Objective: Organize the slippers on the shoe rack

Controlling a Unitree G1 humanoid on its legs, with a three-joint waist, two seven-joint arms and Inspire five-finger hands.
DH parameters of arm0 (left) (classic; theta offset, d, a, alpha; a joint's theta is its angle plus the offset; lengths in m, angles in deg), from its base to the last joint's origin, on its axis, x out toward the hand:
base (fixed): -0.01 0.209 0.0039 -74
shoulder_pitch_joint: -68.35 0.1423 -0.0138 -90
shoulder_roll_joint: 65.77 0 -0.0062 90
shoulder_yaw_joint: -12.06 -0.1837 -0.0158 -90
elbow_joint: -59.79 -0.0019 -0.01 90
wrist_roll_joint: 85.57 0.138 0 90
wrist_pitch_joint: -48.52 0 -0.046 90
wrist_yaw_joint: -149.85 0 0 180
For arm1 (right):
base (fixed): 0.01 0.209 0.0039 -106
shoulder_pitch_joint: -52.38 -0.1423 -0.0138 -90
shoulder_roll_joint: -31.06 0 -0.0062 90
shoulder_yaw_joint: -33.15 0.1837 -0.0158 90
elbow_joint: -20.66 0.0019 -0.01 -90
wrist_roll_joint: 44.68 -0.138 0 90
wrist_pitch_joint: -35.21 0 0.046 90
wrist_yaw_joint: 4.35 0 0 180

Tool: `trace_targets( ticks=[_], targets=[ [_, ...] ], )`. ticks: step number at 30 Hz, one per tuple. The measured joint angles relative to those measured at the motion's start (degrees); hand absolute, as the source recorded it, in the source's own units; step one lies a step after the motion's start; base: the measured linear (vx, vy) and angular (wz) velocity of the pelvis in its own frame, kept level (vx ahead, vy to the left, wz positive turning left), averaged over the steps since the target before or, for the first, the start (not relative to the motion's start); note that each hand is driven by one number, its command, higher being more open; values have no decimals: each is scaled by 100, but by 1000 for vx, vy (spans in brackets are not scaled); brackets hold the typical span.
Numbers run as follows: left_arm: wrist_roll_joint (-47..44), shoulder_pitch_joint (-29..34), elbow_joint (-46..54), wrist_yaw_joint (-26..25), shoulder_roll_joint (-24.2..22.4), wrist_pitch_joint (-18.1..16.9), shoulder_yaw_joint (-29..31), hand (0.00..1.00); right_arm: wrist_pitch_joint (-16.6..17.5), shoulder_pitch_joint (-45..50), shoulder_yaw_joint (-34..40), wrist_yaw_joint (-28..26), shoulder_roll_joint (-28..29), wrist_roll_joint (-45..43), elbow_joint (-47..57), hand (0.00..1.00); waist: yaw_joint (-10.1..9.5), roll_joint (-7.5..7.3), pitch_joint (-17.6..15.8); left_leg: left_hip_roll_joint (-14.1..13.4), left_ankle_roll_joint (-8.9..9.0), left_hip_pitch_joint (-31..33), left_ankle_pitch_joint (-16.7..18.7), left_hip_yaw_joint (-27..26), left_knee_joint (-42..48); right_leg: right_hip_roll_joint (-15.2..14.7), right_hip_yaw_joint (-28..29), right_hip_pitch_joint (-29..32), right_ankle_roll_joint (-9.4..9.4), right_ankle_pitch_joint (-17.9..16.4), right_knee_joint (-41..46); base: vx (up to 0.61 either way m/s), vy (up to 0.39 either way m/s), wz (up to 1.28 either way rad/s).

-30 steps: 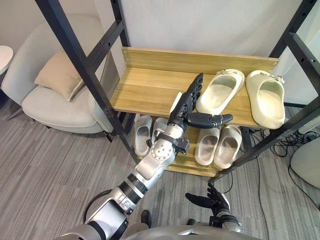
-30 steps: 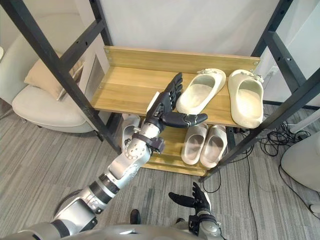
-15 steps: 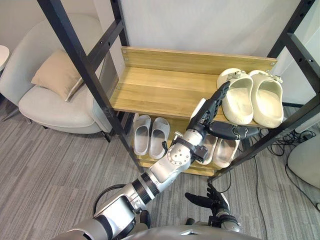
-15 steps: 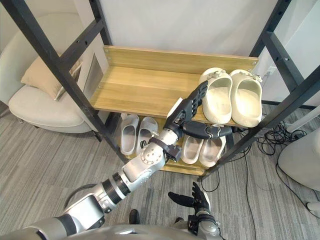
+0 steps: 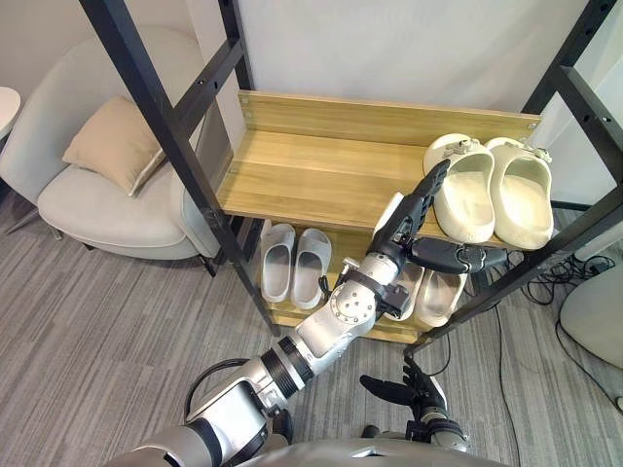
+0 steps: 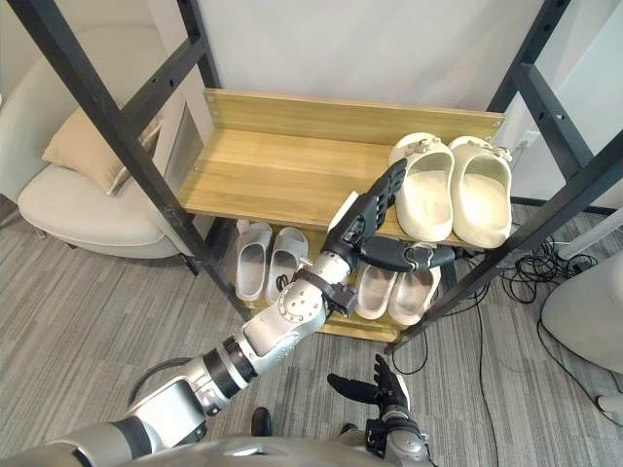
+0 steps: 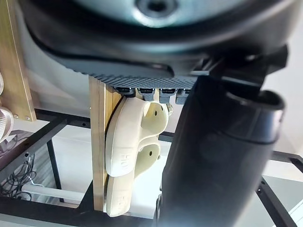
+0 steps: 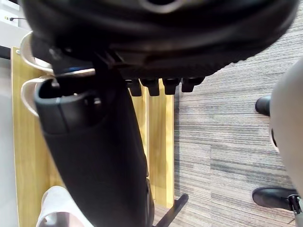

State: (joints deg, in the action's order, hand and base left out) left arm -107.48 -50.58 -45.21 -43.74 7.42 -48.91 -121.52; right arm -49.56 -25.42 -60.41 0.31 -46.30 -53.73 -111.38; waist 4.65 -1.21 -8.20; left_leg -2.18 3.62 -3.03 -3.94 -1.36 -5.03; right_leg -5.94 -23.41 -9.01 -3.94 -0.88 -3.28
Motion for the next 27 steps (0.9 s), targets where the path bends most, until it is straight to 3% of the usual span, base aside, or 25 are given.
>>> trace_targets(
  ticks=[5,12,15,21,27],
  targets=[
    [12,22,45,236,131,34,380,100,0,-35,8,-21,3,0,-41,100,22,13,7,-9,0,-1,0,-9,-2,11,7,1,0,0,-12,0,0,0],
    [-16,509,896,329,529,178,884,100,-11,-102,9,-69,-40,5,-163,100,3,54,18,-43,1,37,0,20,2,0,8,25,2,-3,-17,0,0,0],
    [-107,567,1284,334,596,178,914,100,-11,-57,7,-101,-69,6,-162,100,-113,69,27,-34,0,39,0,45,3,-10,-7,21,1,-8,2,0,0,4],
    [-388,865,2284,583,606,165,894,100,-9,-17,3,-192,-101,6,-157,100,-155,138,101,17,-7,38,-5,135,2,-20,-71,6,-18,-49,68,-3,0,6],
    [-852,1301,2674,794,622,160,809,100,-10,48,-22,-199,-167,10,-170,100,-240,220,230,9,-23,32,-18,301,1,-35,-230,11,-11,-207,286,-8,-12,14]
  ],
)
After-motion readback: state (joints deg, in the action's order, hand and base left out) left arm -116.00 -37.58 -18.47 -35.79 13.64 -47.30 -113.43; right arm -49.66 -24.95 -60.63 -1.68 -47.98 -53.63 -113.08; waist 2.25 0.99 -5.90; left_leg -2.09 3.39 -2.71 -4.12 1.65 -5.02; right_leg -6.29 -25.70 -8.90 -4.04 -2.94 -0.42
